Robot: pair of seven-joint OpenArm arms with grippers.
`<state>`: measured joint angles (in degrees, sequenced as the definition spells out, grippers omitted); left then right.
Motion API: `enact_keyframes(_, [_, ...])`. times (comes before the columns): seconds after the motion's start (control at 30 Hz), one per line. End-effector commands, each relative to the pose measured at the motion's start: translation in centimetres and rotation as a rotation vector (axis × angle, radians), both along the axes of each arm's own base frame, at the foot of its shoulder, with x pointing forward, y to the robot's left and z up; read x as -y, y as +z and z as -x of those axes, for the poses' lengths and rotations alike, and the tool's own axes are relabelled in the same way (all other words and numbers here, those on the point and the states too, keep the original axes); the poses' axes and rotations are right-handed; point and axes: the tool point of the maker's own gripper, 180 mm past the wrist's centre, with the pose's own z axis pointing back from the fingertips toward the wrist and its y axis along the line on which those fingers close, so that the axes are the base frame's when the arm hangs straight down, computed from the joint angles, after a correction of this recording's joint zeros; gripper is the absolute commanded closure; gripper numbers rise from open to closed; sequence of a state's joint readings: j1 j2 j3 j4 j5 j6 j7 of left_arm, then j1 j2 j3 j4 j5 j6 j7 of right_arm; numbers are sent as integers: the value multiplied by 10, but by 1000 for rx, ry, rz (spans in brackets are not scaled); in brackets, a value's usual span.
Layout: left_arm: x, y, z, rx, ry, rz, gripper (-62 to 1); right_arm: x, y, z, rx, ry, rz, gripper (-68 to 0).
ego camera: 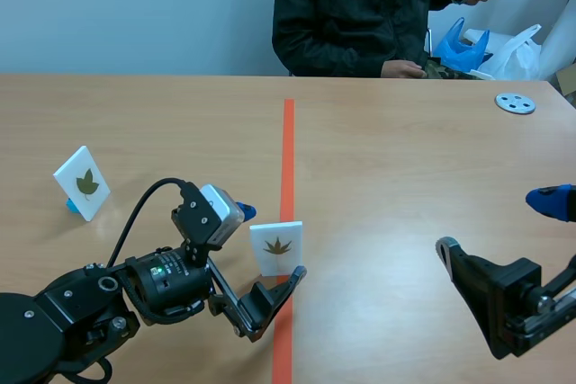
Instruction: Sort the leaf by its shape. The table is split by an orange tape line. A compound leaf with several leaflets goes to the left side, a simple leaf with one blade goes to the right side. Return to the home posture when a red brick is placed on the table.
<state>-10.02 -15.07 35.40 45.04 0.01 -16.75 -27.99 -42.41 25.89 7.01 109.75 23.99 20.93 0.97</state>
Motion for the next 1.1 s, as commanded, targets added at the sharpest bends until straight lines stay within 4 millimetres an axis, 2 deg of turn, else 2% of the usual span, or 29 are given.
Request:
enact_keyframes(0.0, [4,12,-5,27,-1,35,-614,0,8,-6,31,3,-4,-679])
enact_keyframes(0.13, [4,12,-5,27,-1,35,-403,1,9,-10,33,1,5,-679])
enact_keyframes(0.43, [4,12,-5,27,0,35,-161,1,9,-12,33,0,9,-679])
enact_keyframes(0.67, [4,11,-1,21,1,43,-144,1,7,-11,23,-1,13,-679])
enact_keyframes(0.8, [5,12,5,26,-3,74,-62,1,7,-11,23,0,14,-679])
enact_keyframes(0.87, [5,13,6,23,-4,81,-41,1,8,-11,24,0,14,-679])
enact_keyframes(1.07, [3,19,5,17,1,117,-41,1,7,-11,23,0,14,-679])
